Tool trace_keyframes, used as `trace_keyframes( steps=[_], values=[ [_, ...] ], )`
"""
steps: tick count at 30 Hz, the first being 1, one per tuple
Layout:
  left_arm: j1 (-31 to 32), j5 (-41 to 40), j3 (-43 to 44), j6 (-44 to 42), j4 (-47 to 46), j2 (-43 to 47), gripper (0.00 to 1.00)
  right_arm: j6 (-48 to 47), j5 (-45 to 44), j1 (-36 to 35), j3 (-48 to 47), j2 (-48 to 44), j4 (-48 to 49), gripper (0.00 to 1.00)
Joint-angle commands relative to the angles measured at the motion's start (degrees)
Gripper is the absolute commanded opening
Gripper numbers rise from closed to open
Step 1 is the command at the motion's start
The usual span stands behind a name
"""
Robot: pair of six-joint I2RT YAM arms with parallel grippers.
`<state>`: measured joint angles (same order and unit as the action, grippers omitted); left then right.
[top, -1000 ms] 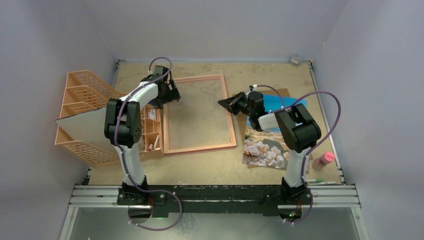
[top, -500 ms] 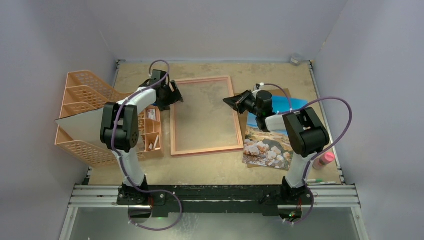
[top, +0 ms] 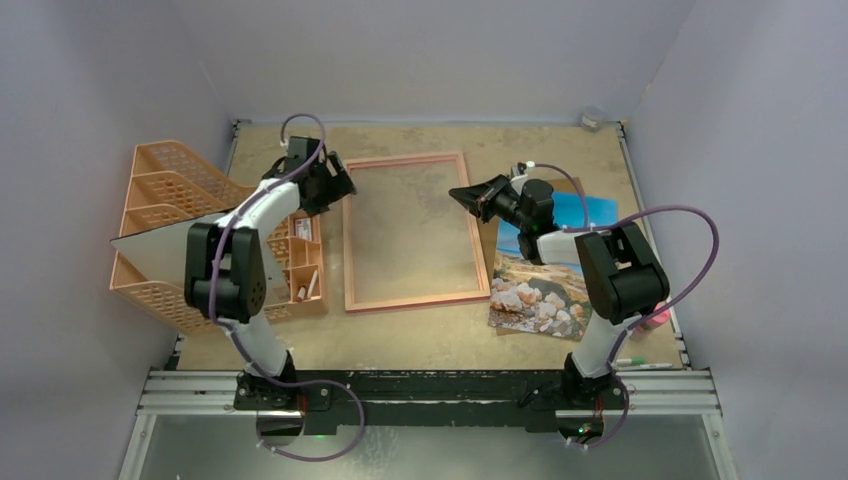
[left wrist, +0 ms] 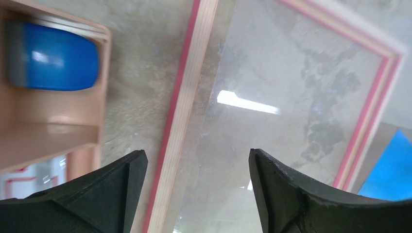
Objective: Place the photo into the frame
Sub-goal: Place the photo frame item in the photo frame.
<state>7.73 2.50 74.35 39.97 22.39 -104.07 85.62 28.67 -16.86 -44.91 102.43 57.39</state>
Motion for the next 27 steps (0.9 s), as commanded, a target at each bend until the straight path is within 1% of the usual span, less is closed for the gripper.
trace_keyframes(
  steps=[1, 4, 8, 12, 14, 15, 17, 21, 27],
  values=[
    [-1.6, -4.8, -4.6, 2.5, -8.6, 11.5, 0.79, 3.6, 1.3, 0.0, -0.8, -2.5, 4.6, 0.00],
    [-2.1, -6.0, -5.7, 3.2, -9.7, 13.5, 0.79, 3.0, 1.4, -0.1, -1.2, -0.9, 5.1, 0.00],
    [-2.3, -5.7, -5.7, 3.7, -9.0, 13.2, 0.80, -2.8, 3.0, -0.3, -3.4, 3.3, 5.6, 0.00],
    [-2.3, -4.9, -6.3, 4.7, -8.2, 11.8, 0.80, -5.3, 6.3, -0.3, -2.4, 8.7, 13.1, 0.00],
    [-2.3, -4.1, -6.6, 4.9, -8.2, 10.9, 0.80, -4.6, 8.0, -0.3, -1.4, 11.1, 17.1, 0.00],
    [-2.3, -3.7, -6.8, 5.0, -8.2, 10.6, 0.80, -4.8, 8.3, -0.3, -0.7, 11.7, 17.3, 0.00],
    [-2.4, -3.2, -7.2, 5.1, -8.5, 10.0, 0.80, -6.8, 8.1, -0.2, 0.3, 11.9, 16.5, 0.00],
    [-2.3, -2.8, -7.3, 5.2, -8.6, 8.9, 0.80, -12.8, 5.8, 0.2, -0.5, 10.7, 9.2, 0.00],
    [-2.2, -2.8, -7.4, 5.8, -8.1, 7.1, 0.80, -15.6, 1.0, 1.1, 0.5, 9.2, 7.6, 0.00]
  ],
)
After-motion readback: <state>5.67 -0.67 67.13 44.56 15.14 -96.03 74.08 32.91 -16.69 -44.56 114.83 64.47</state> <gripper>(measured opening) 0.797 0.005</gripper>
